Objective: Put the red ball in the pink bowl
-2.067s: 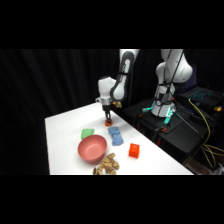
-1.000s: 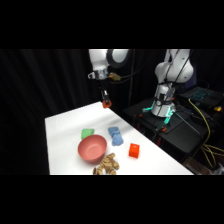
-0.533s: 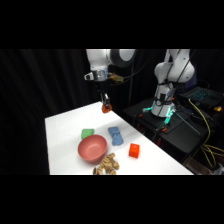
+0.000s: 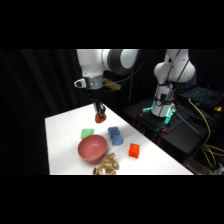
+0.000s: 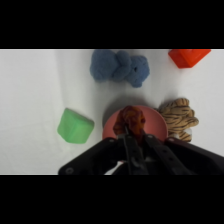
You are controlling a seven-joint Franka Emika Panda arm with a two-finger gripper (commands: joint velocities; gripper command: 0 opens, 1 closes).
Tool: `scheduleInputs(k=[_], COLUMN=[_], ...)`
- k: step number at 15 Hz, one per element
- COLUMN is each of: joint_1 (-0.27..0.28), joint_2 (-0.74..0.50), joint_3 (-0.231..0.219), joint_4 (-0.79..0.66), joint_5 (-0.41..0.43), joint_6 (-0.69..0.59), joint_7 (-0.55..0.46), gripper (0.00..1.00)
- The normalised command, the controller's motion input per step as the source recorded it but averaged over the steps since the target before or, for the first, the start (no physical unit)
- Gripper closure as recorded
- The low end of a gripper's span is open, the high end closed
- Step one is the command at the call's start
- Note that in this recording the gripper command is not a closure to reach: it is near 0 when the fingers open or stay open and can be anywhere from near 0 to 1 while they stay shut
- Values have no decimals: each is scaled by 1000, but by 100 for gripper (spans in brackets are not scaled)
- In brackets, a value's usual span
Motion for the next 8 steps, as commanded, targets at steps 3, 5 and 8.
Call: scheduleInputs(k=[3, 5, 8], joint_1=[24, 18, 11], joint_2=[420, 471, 453], joint_3=[22, 13, 3], joint_4=[402, 387, 359], joint_5=[-47, -42, -25], joint_6=[301, 288, 223], joint_7=[-33, -14, 8], gripper=[25, 25, 25])
